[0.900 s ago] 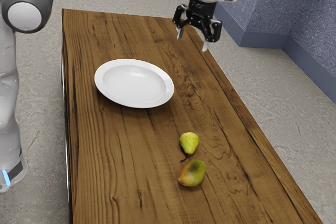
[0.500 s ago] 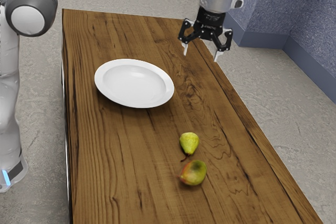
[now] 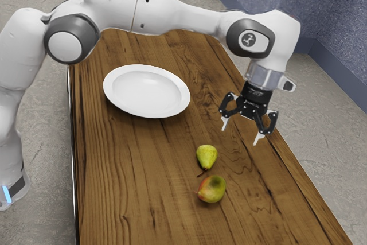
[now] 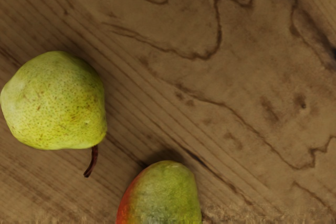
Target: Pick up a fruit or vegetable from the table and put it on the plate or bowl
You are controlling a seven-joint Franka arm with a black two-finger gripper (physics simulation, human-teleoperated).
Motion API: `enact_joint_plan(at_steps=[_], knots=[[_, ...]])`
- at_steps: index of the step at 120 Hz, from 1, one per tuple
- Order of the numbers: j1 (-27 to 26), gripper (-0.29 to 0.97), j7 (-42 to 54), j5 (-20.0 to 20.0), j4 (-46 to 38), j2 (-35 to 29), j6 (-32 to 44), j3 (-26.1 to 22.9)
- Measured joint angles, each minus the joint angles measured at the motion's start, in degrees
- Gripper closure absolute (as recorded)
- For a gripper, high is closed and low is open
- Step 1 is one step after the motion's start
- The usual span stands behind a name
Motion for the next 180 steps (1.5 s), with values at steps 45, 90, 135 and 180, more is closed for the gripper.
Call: enact_joint_plan(at_steps=[45,90,135,180], knots=[[-5.04,0.0,4.65,-8.63,-30.15,-16.65,19.01,0.72],[-6.07,0.0,6.09,-11.46,-37.44,-22.54,25.12,0.66],[-9.82,0.0,5.09,-14.14,-44.29,-26.84,26.82,0.63],[-4.31,0.0,6.13,-13.86,-43.32,-23.91,27.84,0.95]])
